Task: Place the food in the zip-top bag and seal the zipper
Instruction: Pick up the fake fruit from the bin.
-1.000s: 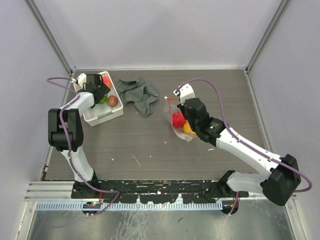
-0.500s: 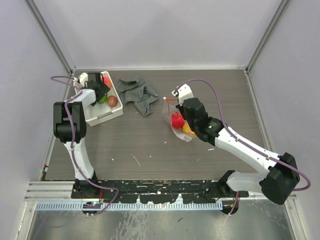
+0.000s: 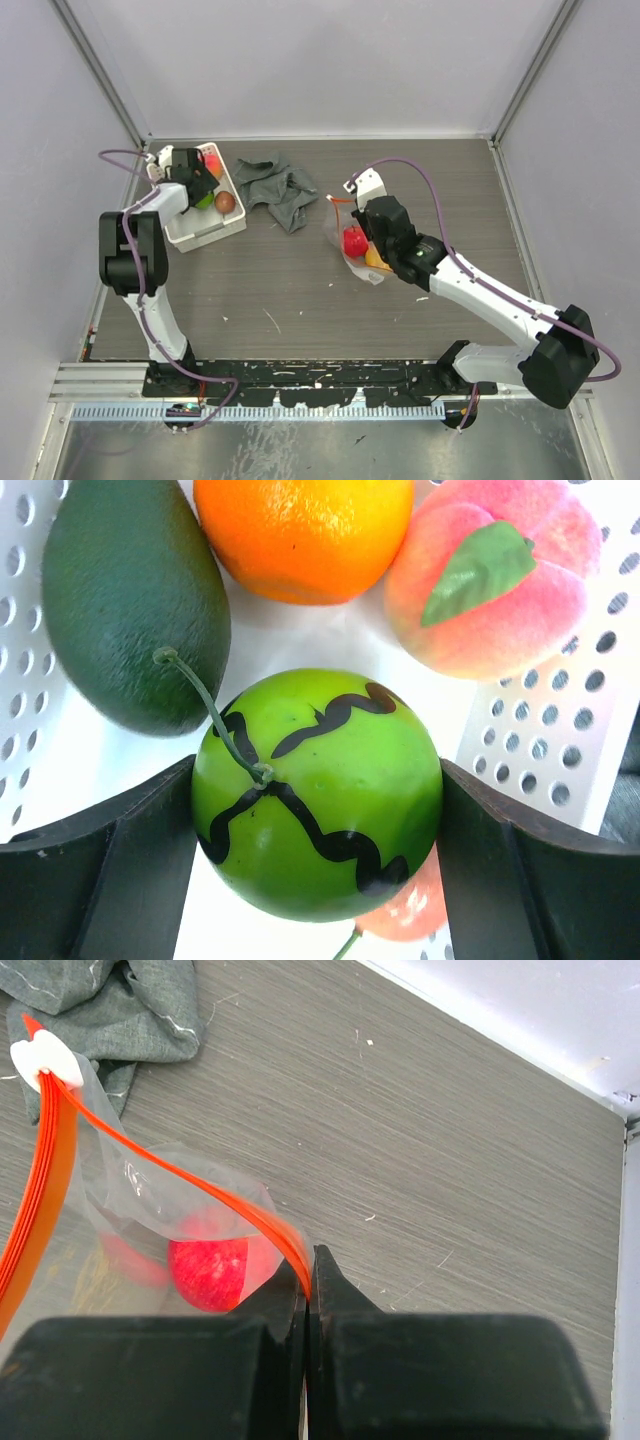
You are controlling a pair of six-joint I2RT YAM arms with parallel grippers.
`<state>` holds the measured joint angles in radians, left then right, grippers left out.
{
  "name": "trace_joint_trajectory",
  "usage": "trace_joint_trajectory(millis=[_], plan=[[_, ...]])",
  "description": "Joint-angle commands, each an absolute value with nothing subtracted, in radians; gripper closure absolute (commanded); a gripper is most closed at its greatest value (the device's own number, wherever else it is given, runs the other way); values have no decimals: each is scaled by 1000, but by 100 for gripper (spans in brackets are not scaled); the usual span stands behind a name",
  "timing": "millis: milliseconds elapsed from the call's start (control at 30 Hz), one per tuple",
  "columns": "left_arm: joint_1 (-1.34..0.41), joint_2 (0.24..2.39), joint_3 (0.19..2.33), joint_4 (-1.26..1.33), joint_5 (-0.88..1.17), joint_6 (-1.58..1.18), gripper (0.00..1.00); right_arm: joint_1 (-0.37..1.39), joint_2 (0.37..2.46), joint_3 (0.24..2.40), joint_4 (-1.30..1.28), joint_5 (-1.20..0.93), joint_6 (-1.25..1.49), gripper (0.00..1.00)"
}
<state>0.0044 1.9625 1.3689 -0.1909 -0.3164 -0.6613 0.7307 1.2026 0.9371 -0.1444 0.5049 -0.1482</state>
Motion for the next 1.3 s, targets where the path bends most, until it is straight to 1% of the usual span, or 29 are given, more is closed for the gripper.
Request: trace_joint_trajectory(millis=[0,133,400,900,1267], plan=[[12,1814,1317,-162,-281,-631,48,729,1218,996,-153,532,-113,100],[10,1724,1252,-166,-215,-639,51,729,1219,1011,-182,540,-87,100],[-16,1552,1124,-186,-75,-667,54,730,1219,1064,-260,558,-13,100],[-192,1175,940,-209,96,-664,54,732,1232,1117,-359,519,101,100],[-362,933,883,-174,120,-616,54,757,1236,1147,-379,405,180,100]])
